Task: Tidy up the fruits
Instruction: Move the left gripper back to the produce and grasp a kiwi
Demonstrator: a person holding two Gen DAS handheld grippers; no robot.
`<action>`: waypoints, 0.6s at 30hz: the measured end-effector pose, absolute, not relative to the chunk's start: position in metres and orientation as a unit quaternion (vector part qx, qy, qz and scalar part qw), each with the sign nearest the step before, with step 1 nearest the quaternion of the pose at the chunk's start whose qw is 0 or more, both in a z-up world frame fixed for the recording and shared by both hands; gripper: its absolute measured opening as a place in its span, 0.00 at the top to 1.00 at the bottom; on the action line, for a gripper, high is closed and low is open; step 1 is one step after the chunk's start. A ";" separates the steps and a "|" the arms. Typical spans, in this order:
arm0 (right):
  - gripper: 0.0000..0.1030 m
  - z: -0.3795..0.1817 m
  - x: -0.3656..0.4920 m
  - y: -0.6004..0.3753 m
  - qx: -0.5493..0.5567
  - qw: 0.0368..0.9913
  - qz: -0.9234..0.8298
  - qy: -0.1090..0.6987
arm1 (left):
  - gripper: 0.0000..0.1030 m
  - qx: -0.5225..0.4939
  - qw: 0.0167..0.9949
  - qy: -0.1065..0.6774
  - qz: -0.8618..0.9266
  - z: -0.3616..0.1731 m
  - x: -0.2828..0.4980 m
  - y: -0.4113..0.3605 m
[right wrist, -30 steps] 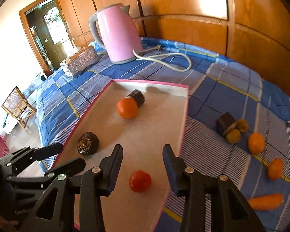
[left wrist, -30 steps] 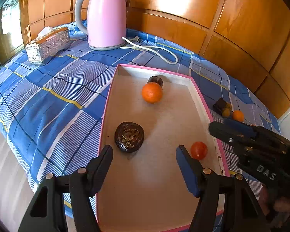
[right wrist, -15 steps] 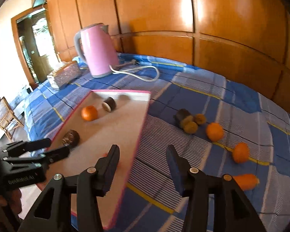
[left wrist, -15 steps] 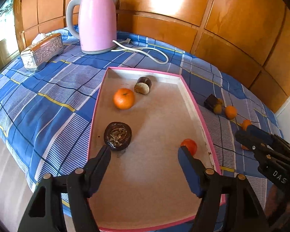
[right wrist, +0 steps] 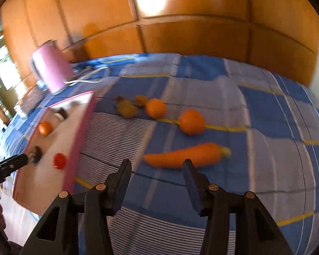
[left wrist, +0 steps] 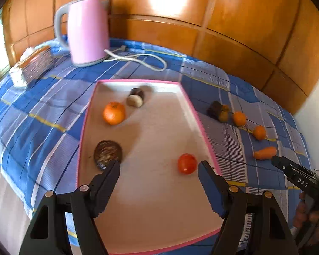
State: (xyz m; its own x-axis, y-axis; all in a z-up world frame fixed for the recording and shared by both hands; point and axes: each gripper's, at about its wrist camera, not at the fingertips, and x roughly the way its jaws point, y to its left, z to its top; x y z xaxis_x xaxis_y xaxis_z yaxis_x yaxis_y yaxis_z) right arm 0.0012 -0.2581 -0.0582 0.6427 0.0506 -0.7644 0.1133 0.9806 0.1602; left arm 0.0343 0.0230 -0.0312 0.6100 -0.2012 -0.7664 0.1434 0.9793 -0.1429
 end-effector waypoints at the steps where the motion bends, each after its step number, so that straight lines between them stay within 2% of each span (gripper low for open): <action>1: 0.51 -0.061 0.000 -0.265 0.106 0.898 -0.021 0.427 | 0.26 -0.028 0.896 0.431 -0.101 -0.030 0.036 0.018; 8: 0.52 -0.067 -0.005 -0.280 0.123 0.895 -0.028 0.427 | 0.29 -0.008 0.888 0.440 -0.134 -0.028 0.049 -0.008; 15: 0.52 -0.069 -0.004 -0.279 0.119 0.894 -0.014 0.431 | 0.52 -0.013 0.870 0.462 -0.171 -0.033 0.077 -0.037; 18: 0.52 -0.068 -0.004 -0.281 0.116 0.896 -0.014 0.428 | 0.56 -0.007 0.865 0.468 -0.181 -0.036 0.092 -0.051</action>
State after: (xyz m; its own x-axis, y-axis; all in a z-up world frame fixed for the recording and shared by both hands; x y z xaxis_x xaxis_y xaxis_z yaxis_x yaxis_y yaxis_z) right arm -0.0044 -0.2805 -0.0677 0.6334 0.0747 -0.7702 0.1237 0.9728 0.1960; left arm 0.0923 -0.0509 -0.0357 0.4966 -0.3192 -0.8071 0.3056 0.9347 -0.1816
